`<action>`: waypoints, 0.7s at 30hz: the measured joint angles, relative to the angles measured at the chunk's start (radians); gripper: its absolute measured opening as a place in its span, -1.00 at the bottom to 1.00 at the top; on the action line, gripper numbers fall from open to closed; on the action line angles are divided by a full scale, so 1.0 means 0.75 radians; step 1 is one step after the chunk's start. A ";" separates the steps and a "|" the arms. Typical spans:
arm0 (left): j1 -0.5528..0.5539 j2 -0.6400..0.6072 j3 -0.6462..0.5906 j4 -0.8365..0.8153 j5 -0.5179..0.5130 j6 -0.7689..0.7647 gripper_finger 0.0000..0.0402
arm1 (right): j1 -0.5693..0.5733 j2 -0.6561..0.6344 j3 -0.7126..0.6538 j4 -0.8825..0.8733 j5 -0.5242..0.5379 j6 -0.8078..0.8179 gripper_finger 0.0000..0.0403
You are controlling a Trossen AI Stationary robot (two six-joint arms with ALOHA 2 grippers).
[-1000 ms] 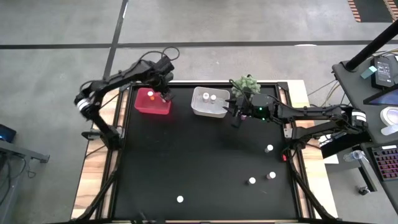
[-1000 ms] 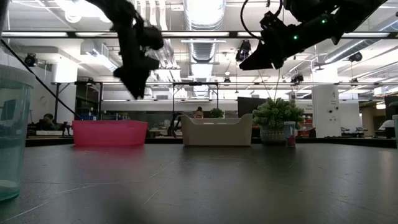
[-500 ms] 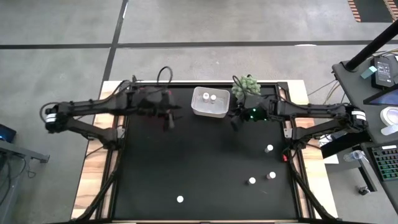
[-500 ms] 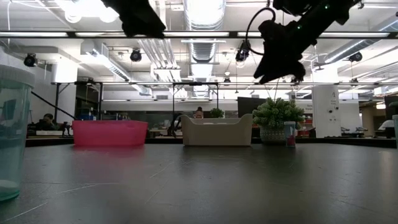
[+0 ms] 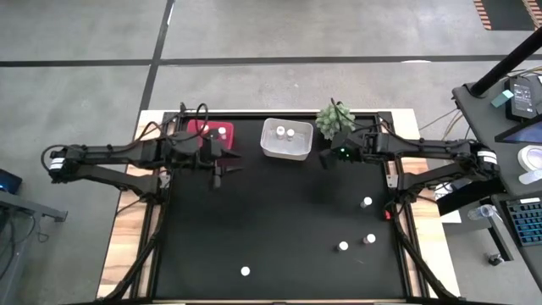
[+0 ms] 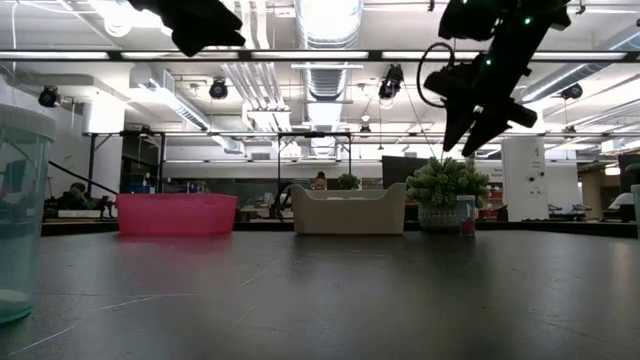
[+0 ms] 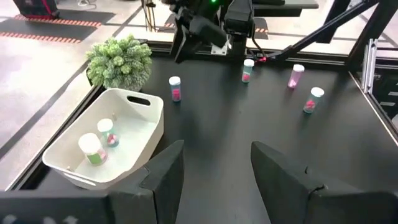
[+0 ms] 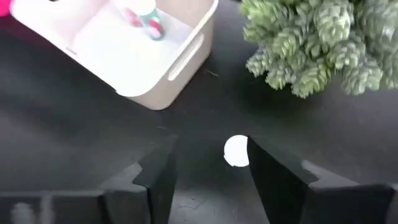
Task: Pick and place medicine bottles into bin by pill shape (circle, oval)
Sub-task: Put the blue capsule bottle into the white bin
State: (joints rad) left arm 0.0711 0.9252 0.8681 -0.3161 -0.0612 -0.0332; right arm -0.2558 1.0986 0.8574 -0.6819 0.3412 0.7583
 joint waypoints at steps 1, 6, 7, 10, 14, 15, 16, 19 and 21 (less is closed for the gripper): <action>0.000 -0.002 -0.007 0.000 0.000 0.018 -0.16 | -0.001 0.015 0.000 0.000 0.005 0.003 -0.02; 0.000 -0.004 -0.014 0.005 -0.003 0.053 -0.16 | -0.004 0.101 0.000 -0.001 0.036 0.069 0.18; 0.000 -0.004 -0.014 0.008 -0.003 0.053 -0.16 | -0.008 0.121 0.000 -0.004 0.036 0.070 0.21; 0.000 -0.006 -0.014 0.006 -0.004 0.064 -0.16 | -0.028 0.175 0.000 -0.002 0.041 0.071 0.26; 0.000 -0.007 -0.014 0.005 -0.004 0.090 -0.16 | -0.068 0.256 0.000 -0.002 0.046 0.049 0.26; 0.000 -0.006 -0.014 0.007 -0.004 0.093 -0.16 | -0.078 0.274 0.000 -0.002 0.046 0.045 0.25; 0.001 -0.006 -0.014 0.007 -0.004 0.094 -0.16 | -0.085 0.291 0.000 -0.002 0.046 0.042 0.25; 0.001 -0.006 -0.014 0.007 -0.005 0.095 -0.16 | -0.100 0.338 0.000 -0.001 0.032 0.038 0.21; 0.001 -0.006 -0.014 0.006 -0.005 0.095 -0.16 | -0.100 0.361 -0.001 0.000 0.020 0.037 0.19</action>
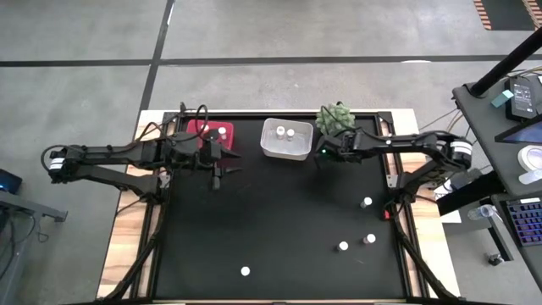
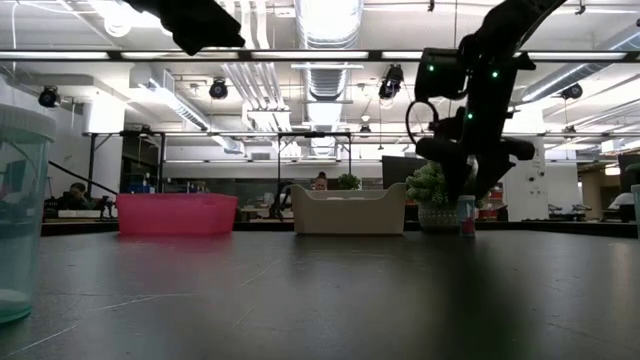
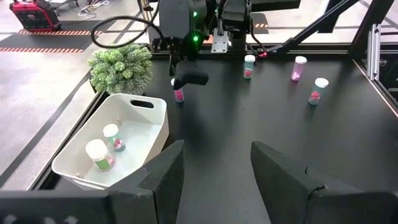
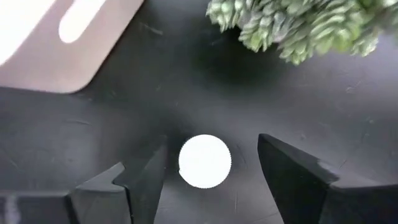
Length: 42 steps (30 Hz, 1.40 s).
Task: Pick and place medicine bottles into bin by pill shape (circle, oval)
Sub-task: Put the blue capsule bottle into the white bin
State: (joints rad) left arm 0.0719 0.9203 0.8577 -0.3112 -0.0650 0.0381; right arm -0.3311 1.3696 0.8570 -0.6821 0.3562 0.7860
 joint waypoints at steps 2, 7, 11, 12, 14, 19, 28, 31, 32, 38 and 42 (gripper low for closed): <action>0.000 -0.001 0.000 0.000 0.000 0.001 -0.16 | 0.000 0.020 0.000 0.004 -0.024 -0.001 0.16; 0.000 0.000 0.000 0.001 -0.001 0.002 -0.16 | 0.001 0.062 0.000 0.009 -0.031 -0.006 0.09; 0.000 0.002 0.000 0.003 -0.001 0.002 -0.16 | 0.002 0.062 0.000 0.015 -0.031 -0.006 -0.02; 0.000 0.006 0.000 0.009 -0.001 0.002 -0.16 | 0.002 0.061 0.000 0.015 -0.031 -0.006 -0.05; 0.000 0.009 0.000 0.009 -0.001 0.002 -0.16 | 0.002 0.057 0.000 0.015 -0.031 -0.006 -0.12; 0.000 0.017 -0.001 0.015 -0.001 0.002 -0.16 | 0.002 0.057 0.000 0.015 -0.031 -0.006 -0.30; -0.001 0.004 -0.155 0.189 -0.001 0.005 -0.16 | 0.002 0.042 -0.001 0.008 -0.032 -0.034 -0.46; 0.000 -0.011 -0.232 0.268 -0.001 0.007 -0.16 | 0.002 0.000 0.000 -0.003 -0.045 -0.055 -0.42; 0.000 -0.016 -0.248 0.288 -0.001 0.007 -0.16 | 0.002 -0.018 0.006 -0.022 -0.056 -0.062 -0.41; 0.000 -0.066 -0.317 0.335 -0.001 0.071 -0.16 | 0.012 -0.140 0.096 -0.115 -0.066 -0.116 -0.44; 0.003 -0.092 -0.327 0.343 -0.001 0.119 -0.16 | 0.027 -0.197 0.186 -0.116 -0.066 -0.123 -0.44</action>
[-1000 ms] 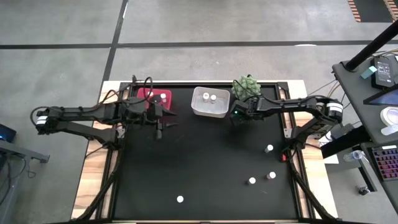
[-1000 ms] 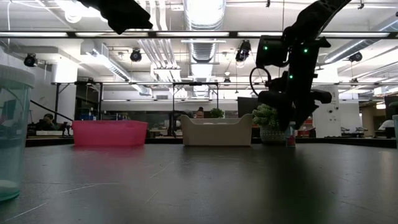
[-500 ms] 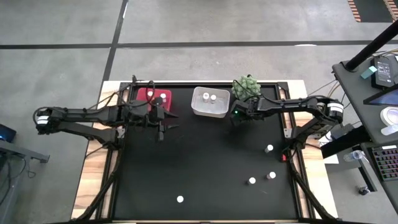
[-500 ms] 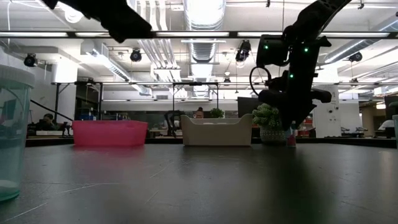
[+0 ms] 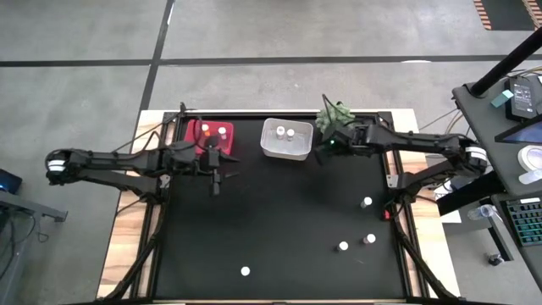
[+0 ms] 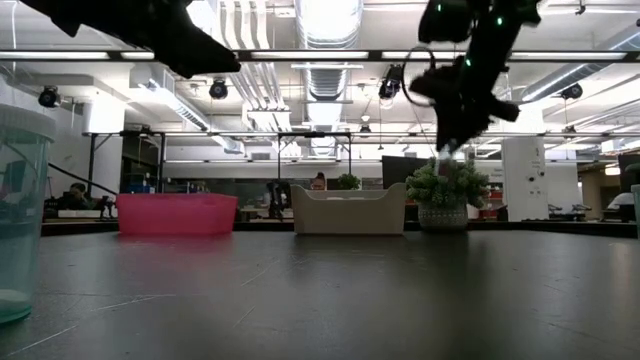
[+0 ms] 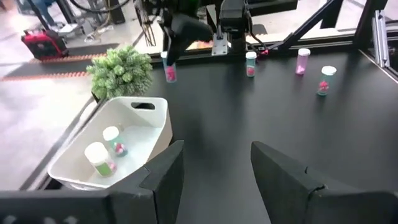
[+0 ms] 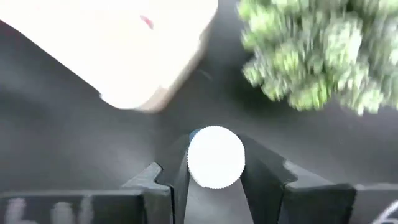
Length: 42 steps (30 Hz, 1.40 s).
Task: Pick and place medicine bottles into bin by pill shape (circle, oval)
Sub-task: Put the blue capsule bottle into the white bin
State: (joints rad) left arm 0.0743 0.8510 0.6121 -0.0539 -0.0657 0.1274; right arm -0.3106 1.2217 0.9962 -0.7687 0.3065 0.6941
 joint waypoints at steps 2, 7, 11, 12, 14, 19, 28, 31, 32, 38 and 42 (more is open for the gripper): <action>0.005 -0.011 -0.018 0.022 0.000 0.018 -0.16 | 0.009 -0.005 0.047 0.014 0.001 -0.013 -0.44; 0.007 -0.034 -0.124 0.246 -0.001 0.085 -0.16 | 0.028 0.049 0.157 0.103 0.005 -0.087 -0.43; 0.028 -0.058 -0.149 0.307 -0.002 0.095 -0.16 | 0.030 0.146 0.278 0.104 0.005 -0.167 -0.43; 0.036 -0.069 -0.147 0.306 -0.003 0.095 -0.16 | 0.030 0.176 0.311 0.105 0.006 -0.186 -0.43; 0.050 -0.089 -0.139 0.307 -0.006 0.096 -0.16 | 0.029 0.242 0.373 0.104 0.006 -0.229 -0.43; 0.067 -0.169 -0.141 0.313 -0.063 0.096 -0.16 | 0.006 0.420 0.529 0.085 0.005 -0.315 -0.43; 0.067 -0.302 -0.176 0.271 -0.071 0.083 -0.16 | -0.097 0.659 0.633 0.027 0.007 -0.366 -0.43; 0.067 -0.319 -0.176 0.258 -0.071 0.083 -0.16 | -0.129 0.704 0.626 0.026 0.011 -0.353 -0.43; 0.067 -0.321 -0.177 0.257 -0.071 0.083 -0.16 | -0.138 0.717 0.626 0.027 0.011 -0.350 -0.43; 0.066 -0.318 -0.180 0.257 -0.071 0.083 -0.16 | -0.140 0.773 0.626 0.063 0.011 -0.350 -0.43; 0.067 -0.306 -0.180 0.258 -0.071 0.083 -0.16 | -0.149 0.802 0.624 0.063 0.014 -0.349 -0.44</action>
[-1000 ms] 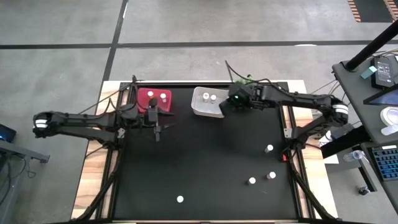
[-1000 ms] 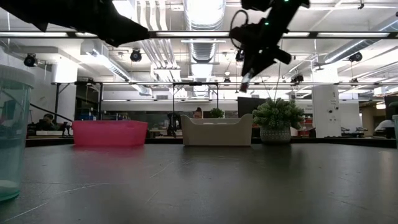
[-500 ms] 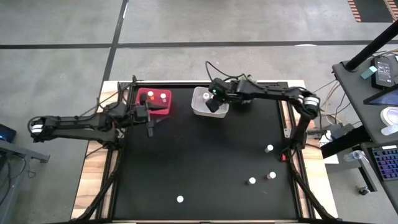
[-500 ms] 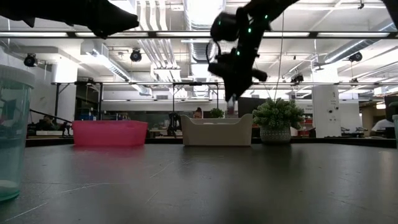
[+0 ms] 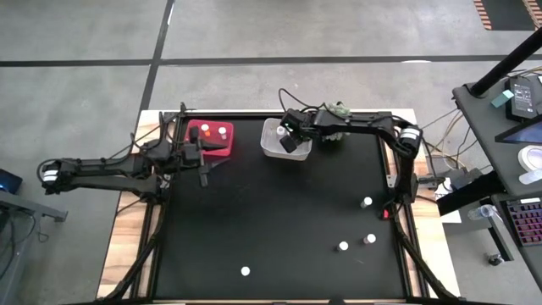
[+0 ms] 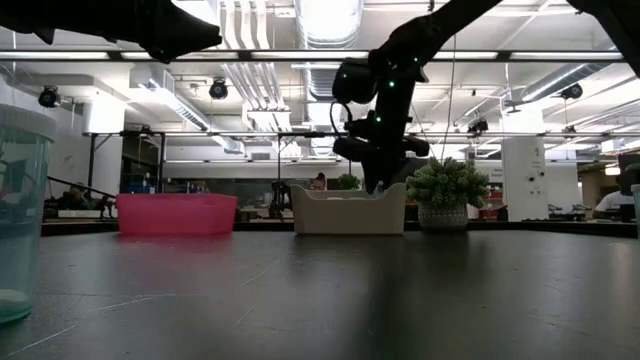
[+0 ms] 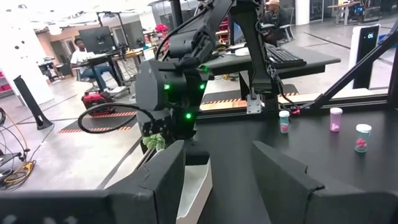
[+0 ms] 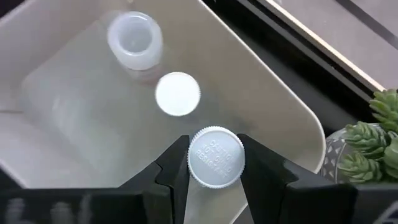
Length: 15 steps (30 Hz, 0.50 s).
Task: Pick and place medicine bottles into bin by pill shape (circle, oval)
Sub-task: Put the blue capsule bottle into the white bin
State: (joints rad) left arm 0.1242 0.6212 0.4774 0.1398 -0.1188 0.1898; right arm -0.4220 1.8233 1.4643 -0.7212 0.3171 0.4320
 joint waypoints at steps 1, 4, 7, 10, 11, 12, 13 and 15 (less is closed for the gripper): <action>0.000 0.002 -0.001 -0.001 0.000 0.000 -0.16 | -0.001 0.005 -0.001 0.000 0.008 0.001 -0.43; -0.001 0.008 -0.001 0.000 0.000 0.000 -0.16 | -0.003 0.012 -0.001 0.002 0.044 0.001 -0.41; -0.001 0.010 -0.001 0.000 0.000 0.001 -0.16 | -0.006 0.019 -0.001 0.002 0.057 0.002 -0.39; -0.001 0.008 -0.001 0.001 0.000 0.001 -0.16 | -0.006 0.025 -0.001 0.002 0.058 0.003 -0.38; -0.001 0.007 -0.001 0.000 0.000 0.001 -0.16 | -0.006 0.029 -0.001 0.002 0.057 0.003 -0.38; -0.001 0.006 -0.001 0.001 0.000 0.001 -0.16 | -0.006 0.034 -0.001 0.003 0.058 0.003 -0.39; -0.001 0.005 -0.001 0.002 0.000 0.001 -0.16 | -0.006 0.040 -0.001 0.003 0.058 0.003 -0.39; -0.001 0.006 -0.001 0.002 0.000 0.001 -0.16 | -0.006 0.052 -0.002 0.007 0.058 0.003 -0.39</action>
State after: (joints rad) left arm 0.1238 0.6258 0.4770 0.1410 -0.1188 0.1905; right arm -0.4263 1.8624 1.4631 -0.7156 0.3603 0.4340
